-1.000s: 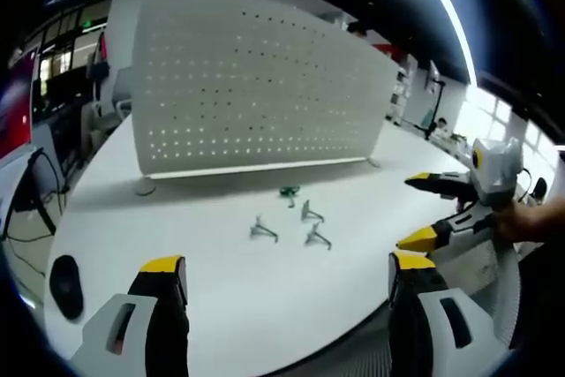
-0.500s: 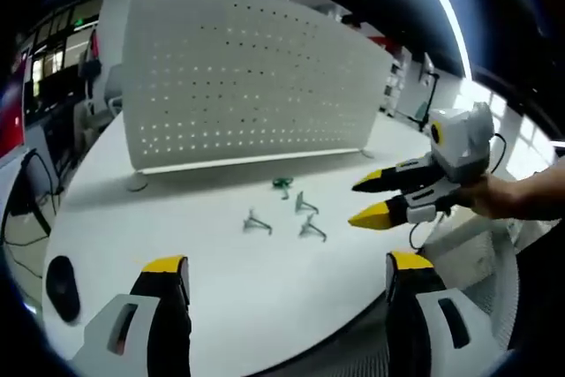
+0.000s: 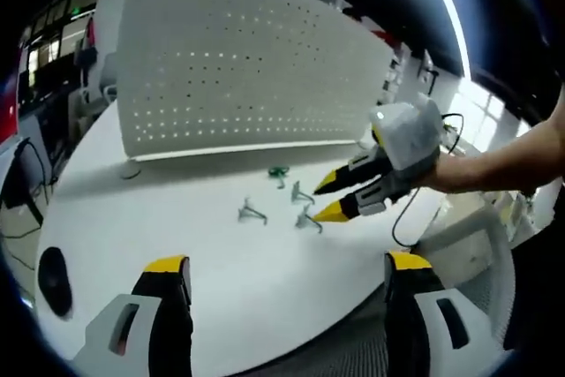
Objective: Insert the hook assembly into the mounting plate slot until the hook locks in place.
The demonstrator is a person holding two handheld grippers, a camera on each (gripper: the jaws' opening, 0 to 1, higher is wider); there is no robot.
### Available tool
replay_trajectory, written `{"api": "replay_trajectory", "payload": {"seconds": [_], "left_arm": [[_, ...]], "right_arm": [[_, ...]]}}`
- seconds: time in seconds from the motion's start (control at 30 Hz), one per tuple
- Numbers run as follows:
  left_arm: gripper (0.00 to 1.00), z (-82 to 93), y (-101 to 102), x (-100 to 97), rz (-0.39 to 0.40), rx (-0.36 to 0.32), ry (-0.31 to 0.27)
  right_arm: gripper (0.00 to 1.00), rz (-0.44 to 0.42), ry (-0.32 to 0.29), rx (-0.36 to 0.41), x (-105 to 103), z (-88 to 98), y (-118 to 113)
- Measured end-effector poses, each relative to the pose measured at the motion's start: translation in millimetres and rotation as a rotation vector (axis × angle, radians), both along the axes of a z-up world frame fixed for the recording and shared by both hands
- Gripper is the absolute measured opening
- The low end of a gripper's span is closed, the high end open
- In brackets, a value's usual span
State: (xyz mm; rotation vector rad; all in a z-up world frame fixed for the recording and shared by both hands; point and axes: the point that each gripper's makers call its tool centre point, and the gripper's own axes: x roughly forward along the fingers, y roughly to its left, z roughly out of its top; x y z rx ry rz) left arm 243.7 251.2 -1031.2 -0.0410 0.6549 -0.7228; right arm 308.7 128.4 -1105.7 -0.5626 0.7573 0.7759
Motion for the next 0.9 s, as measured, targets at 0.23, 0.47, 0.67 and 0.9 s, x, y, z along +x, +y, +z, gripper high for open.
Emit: {"api": "replay_trajectory", "payload": {"seconds": [0.23, 0.47, 0.67, 0.9], "left_arm": [[0.92, 0.7, 1, 0.9, 0.016, -0.024, 0.010], [0.91, 1.9, 3, 3.2, 0.033, -0.035, 0.009], [0.91, 2.0, 3, 3.2, 0.033, -0.031, 0.005], [0.91, 0.4, 4, 3.2, 0.036, -0.014, 0.006]], "right_arm": [[0.15, 0.280, -0.014, -0.157, 6, -8.0, 20], [0.05, 0.422, 0.008, -0.283, 4, -23.3, 23], [0.00, 0.390, 0.050, -0.255, 2, -28.8, 26], [0.00, 0.255, 0.128, -0.151, 4, -28.0, 24]]}}
